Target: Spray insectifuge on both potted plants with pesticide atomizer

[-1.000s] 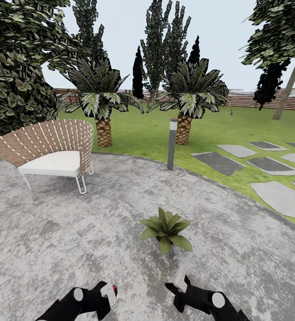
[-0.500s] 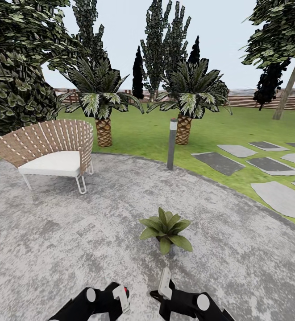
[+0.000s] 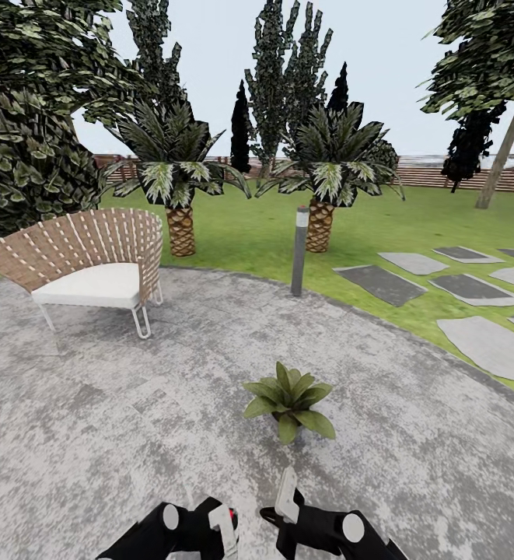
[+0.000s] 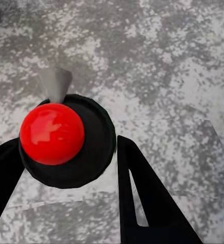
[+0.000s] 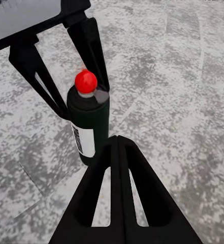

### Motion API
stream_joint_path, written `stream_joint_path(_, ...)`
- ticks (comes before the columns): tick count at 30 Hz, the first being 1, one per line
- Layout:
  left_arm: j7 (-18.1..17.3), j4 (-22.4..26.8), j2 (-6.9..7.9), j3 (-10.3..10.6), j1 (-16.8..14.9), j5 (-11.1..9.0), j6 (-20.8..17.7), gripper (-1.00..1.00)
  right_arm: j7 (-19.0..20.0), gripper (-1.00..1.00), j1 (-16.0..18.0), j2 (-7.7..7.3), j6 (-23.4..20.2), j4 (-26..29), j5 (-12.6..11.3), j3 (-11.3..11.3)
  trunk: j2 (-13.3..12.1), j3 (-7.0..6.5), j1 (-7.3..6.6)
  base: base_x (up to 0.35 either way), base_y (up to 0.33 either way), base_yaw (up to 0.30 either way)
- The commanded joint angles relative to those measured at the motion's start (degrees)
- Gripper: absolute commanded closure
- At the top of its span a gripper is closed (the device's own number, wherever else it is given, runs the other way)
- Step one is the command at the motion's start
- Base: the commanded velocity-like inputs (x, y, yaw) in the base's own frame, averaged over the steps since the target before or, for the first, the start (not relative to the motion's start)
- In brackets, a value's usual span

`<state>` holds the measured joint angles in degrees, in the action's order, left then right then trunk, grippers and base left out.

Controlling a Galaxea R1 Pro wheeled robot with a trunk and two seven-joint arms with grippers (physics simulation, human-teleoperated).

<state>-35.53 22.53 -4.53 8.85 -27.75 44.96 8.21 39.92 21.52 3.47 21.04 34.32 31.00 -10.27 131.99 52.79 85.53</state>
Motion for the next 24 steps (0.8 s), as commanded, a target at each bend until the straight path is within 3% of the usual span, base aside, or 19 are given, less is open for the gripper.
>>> stream_joint_path(1,-0.08,0.06,-0.13,0.07,-0.02,0.59,0.38,1.0,-0.02,1.0,0.03,0.02,0.32,0.04,0.55,0.08,0.02,0.05,-0.01,0.0,0.0,0.0)
stream_joint_path(14,-0.54,0.21,-1.76,1.0,-1.15,0.57,0.49,1.0,-0.02,1.0,0.04,0.13,0.32,0.05,0.55,0.08,0.02,0.05,-0.01,0.0,0.0,0.0)
stream_joint_path(24,-4.17,0.31,-2.15,1.03,-1.75,0.56,0.47,1.0,-0.02,1.0,0.07,0.13,0.32,0.04,0.55,0.08,0.02,0.05,-0.01,0.0,0.0,0.0)
